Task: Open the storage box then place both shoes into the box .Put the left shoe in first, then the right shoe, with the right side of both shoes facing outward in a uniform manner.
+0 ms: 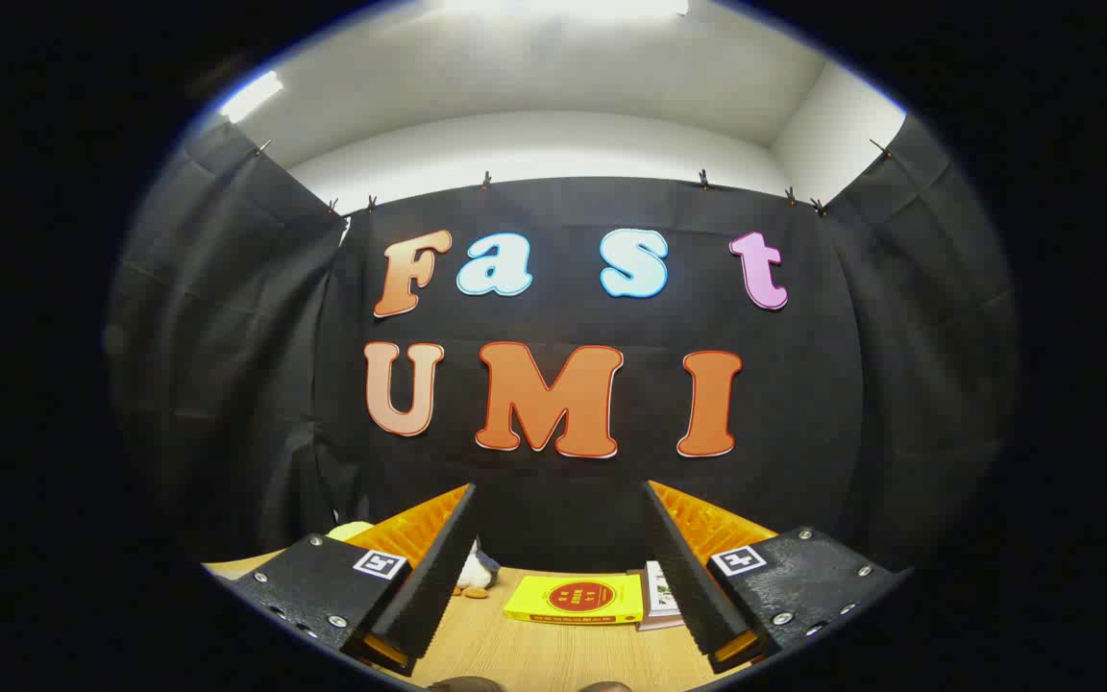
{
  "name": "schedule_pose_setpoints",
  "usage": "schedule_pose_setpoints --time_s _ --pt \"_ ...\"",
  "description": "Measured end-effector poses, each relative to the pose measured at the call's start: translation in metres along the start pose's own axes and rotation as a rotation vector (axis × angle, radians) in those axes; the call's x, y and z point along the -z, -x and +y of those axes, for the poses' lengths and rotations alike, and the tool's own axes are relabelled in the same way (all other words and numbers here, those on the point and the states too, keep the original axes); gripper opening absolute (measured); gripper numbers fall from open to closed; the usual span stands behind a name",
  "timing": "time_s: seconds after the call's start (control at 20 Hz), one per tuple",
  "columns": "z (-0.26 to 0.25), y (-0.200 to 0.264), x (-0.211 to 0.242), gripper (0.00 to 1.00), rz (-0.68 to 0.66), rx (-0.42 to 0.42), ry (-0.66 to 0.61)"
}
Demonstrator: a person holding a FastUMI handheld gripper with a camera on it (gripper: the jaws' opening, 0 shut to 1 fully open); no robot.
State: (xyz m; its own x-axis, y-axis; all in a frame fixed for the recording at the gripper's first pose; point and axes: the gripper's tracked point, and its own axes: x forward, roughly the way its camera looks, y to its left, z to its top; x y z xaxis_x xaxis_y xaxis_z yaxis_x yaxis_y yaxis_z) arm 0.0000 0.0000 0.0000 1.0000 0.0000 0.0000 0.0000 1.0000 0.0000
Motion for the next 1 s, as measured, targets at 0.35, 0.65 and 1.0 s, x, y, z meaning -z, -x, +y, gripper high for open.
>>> schedule_pose_setpoints --time_s 0.35,0.65,1.0 --pt "0.003 0.0 -0.002 0.99 0.008 -0.006 -0.056" --pt "0.013 0.001 0.0 0.99 0.012 -0.015 -0.029" --pt "0.042 0.0 0.046 0.99 0.159 -0.101 -0.176"
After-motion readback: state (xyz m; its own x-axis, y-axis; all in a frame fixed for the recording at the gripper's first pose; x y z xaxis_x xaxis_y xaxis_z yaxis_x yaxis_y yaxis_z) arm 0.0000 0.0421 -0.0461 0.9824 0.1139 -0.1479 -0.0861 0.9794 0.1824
